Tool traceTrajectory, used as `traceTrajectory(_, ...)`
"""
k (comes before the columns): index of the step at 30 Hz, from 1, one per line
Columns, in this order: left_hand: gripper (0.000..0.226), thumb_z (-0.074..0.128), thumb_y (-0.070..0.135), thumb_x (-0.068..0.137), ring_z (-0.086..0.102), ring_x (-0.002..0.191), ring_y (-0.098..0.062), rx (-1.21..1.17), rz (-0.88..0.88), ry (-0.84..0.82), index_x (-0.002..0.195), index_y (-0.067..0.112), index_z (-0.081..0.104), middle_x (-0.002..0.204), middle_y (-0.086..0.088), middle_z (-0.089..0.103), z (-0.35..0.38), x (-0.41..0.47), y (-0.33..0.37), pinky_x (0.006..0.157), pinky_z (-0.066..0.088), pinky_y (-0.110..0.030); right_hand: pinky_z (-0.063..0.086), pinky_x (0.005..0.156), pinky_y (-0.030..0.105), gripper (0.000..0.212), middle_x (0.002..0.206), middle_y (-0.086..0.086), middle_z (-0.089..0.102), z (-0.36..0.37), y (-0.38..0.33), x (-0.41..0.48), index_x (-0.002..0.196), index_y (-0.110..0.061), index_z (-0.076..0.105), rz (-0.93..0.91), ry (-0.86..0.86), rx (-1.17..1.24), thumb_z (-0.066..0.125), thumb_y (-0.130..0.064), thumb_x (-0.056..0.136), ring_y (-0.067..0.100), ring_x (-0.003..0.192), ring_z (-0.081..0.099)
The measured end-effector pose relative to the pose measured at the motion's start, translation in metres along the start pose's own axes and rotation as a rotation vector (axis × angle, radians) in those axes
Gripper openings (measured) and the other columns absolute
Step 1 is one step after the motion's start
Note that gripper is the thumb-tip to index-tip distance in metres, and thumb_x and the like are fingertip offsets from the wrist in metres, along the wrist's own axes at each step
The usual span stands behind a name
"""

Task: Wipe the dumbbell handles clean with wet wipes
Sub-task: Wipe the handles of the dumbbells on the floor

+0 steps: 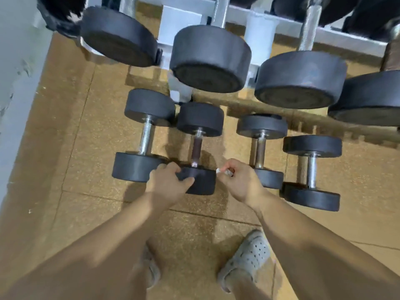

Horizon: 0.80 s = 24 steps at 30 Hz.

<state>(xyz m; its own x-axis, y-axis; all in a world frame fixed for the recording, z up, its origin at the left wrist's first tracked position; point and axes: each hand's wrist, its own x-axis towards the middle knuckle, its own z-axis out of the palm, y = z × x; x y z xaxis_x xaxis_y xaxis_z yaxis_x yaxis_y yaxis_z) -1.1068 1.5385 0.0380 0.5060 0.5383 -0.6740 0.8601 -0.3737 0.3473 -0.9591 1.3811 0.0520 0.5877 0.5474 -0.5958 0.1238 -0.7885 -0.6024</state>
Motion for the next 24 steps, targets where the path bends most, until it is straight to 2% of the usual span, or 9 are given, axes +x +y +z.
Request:
traceTrajectory(3, 0.046, 0.061, 0.062, 0.086, 0.056, 0.109, -0.028, 0.030, 0.035, 0.009, 0.108, 0.022, 0.059, 0.112, -0.003, 0.059, 0.012, 0.030, -0.014, 0.090, 0.050, -0.041, 0.042, 0.075, 0.030, 0.009, 0.088, -0.001, 0.064, 0.030, 0.022, 0.032, 0.085, -0.024, 0.060, 0.023, -0.018, -0.005, 0.064, -0.029, 0.091, 0.020, 0.086, 0.058)
traceTrajectory(5, 0.040, 0.058, 0.061, 0.089, 0.055, 0.107, -0.027, 0.054, 0.102, -0.009, 0.102, 0.023, 0.054, 0.109, -0.002, 0.057, 0.023, 0.049, -0.019, 0.092, 0.049, -0.042, 0.044, 0.074, 0.032, 0.010, 0.086, -0.005, 0.064, 0.046, 0.039, 0.056, 0.082, -0.028, 0.058, -0.021, -0.006, -0.012, 0.063, -0.030, 0.090, 0.018, 0.085, 0.059)
traceTrajectory(7, 0.039, 0.055, 0.061, 0.091, 0.052, 0.107, -0.025, 0.111, 0.222, -0.037, 0.103, 0.024, 0.051, 0.108, 0.001, 0.051, 0.040, 0.065, -0.026, 0.093, 0.047, -0.042, 0.047, 0.076, 0.033, 0.007, 0.089, -0.007, 0.065, 0.060, 0.054, 0.081, 0.085, -0.027, 0.062, -0.061, 0.025, -0.008, 0.063, -0.030, 0.091, 0.015, 0.086, 0.060)
traceTrajectory(10, 0.046, 0.050, 0.065, 0.093, 0.045, 0.107, -0.020, 0.187, 0.365, -0.084, 0.114, 0.025, 0.051, 0.111, 0.002, 0.046, 0.069, 0.081, -0.041, 0.097, 0.043, -0.038, 0.048, 0.071, 0.028, 0.008, 0.087, -0.011, 0.068, 0.079, 0.077, 0.118, 0.084, -0.029, 0.067, -0.080, 0.063, 0.023, 0.064, -0.028, 0.091, 0.010, 0.083, 0.061)
traceTrajectory(13, 0.037, 0.049, 0.063, 0.093, 0.046, 0.099, -0.019, 0.216, 0.462, 0.029, 0.098, 0.026, 0.052, 0.100, 0.004, 0.048, 0.086, 0.103, -0.051, 0.090, 0.042, -0.035, 0.047, 0.072, 0.026, 0.006, 0.085, -0.012, 0.067, 0.098, 0.090, 0.155, 0.083, -0.029, 0.067, -0.141, 0.078, 0.009, 0.067, -0.028, 0.089, 0.010, 0.083, 0.061)
traceTrajectory(16, 0.036, 0.057, 0.055, 0.092, 0.052, 0.080, -0.019, 0.070, 0.468, 0.165, 0.074, 0.025, 0.051, 0.081, 0.005, 0.051, 0.093, 0.130, -0.050, 0.075, 0.040, -0.036, 0.048, 0.073, 0.029, 0.012, 0.088, -0.013, 0.066, 0.111, 0.091, 0.187, 0.078, -0.033, 0.064, -0.212, 0.093, -0.049, 0.069, -0.043, 0.083, 0.010, 0.086, 0.060)
traceTrajectory(18, 0.038, 0.059, 0.053, 0.092, 0.052, 0.075, -0.017, -0.006, 0.424, 0.225, 0.070, 0.022, 0.051, 0.077, 0.005, 0.053, 0.101, 0.143, -0.051, 0.071, 0.041, -0.037, 0.047, 0.068, 0.028, 0.015, 0.087, -0.013, 0.066, 0.114, 0.087, 0.201, 0.074, -0.034, 0.064, -0.241, 0.102, -0.035, 0.070, -0.047, 0.080, 0.009, 0.084, 0.061)
traceTrajectory(20, 0.040, 0.061, 0.050, 0.092, 0.051, 0.075, -0.018, -0.037, 0.428, 0.299, 0.069, 0.019, 0.052, 0.075, 0.004, 0.053, 0.111, 0.150, -0.056, 0.071, 0.041, -0.039, 0.043, 0.064, 0.025, 0.015, 0.084, -0.012, 0.066, 0.114, 0.087, 0.208, 0.073, -0.031, 0.063, -0.251, 0.105, -0.017, 0.073, -0.040, 0.079, 0.010, 0.082, 0.061)
traceTrajectory(24, 0.042, 0.065, 0.045, 0.091, 0.047, 0.072, -0.019, -0.117, 0.462, 0.390, 0.064, 0.019, 0.045, 0.070, 0.004, 0.048, 0.123, 0.153, -0.062, 0.069, 0.041, -0.040, 0.039, 0.065, 0.026, 0.012, 0.091, -0.012, 0.063, 0.120, 0.099, 0.207, 0.077, -0.033, 0.057, -0.254, 0.169, -0.085, 0.068, -0.033, 0.083, 0.011, 0.086, 0.057)
